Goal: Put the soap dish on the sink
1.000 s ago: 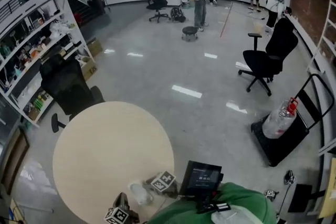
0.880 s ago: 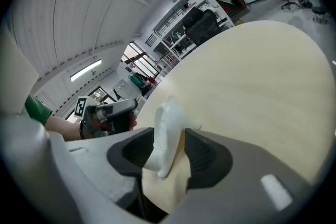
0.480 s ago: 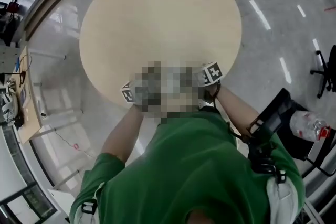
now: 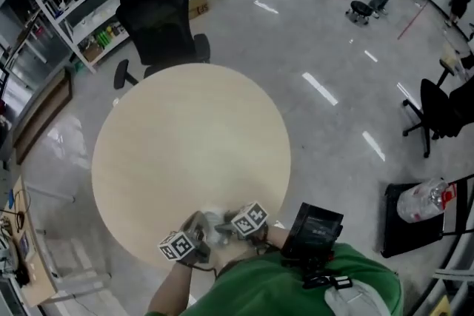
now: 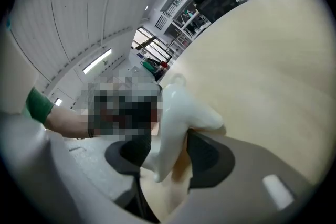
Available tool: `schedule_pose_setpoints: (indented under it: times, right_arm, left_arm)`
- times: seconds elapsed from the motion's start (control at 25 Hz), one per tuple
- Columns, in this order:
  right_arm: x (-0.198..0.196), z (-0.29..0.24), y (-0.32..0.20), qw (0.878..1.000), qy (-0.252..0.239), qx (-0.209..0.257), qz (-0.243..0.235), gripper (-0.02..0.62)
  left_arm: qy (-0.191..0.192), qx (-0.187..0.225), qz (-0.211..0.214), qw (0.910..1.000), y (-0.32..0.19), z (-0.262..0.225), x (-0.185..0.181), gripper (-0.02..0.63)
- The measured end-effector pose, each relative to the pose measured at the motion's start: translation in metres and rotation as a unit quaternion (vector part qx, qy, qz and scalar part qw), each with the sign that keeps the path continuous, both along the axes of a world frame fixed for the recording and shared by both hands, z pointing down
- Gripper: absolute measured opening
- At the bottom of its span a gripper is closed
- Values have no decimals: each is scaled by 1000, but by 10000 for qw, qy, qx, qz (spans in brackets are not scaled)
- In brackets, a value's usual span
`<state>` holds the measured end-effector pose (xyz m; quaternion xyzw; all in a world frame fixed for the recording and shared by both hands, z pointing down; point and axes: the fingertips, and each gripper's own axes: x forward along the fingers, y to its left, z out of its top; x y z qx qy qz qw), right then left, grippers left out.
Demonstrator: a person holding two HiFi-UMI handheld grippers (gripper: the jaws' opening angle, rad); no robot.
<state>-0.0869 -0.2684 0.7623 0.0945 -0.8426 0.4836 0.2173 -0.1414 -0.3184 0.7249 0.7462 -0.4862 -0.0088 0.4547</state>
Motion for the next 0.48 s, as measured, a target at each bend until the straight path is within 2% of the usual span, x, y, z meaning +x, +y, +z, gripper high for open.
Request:
schedule_pose_setpoints:
  times: [0.12, 0.24, 0.36, 0.44, 0.48]
  right_arm:
    - [-9, 1, -1, 9988, -264, -306, 294, 210]
    - [-9, -9, -4, 9968, -637, -214, 438, 210]
    - [-14, -6, -13, 9982, -431, 148, 388, 209]
    - [-21, 4, -20, 9989, -142, 174, 419, 210]
    - [-24, 8, -23, 9988, -41, 126, 465, 210]
  left_arm:
    - [357, -68, -165, 9992, -1, 5, -8, 12]
    - [673, -137, -134, 9975, -10, 9, -17, 15]
    - [1098, -184, 73, 9938, -23, 11, -17, 21]
    - [1500, -151, 141, 9885, -29, 9, -13, 23]
    - [1471, -137, 158, 9889, -30, 10, -15, 21]
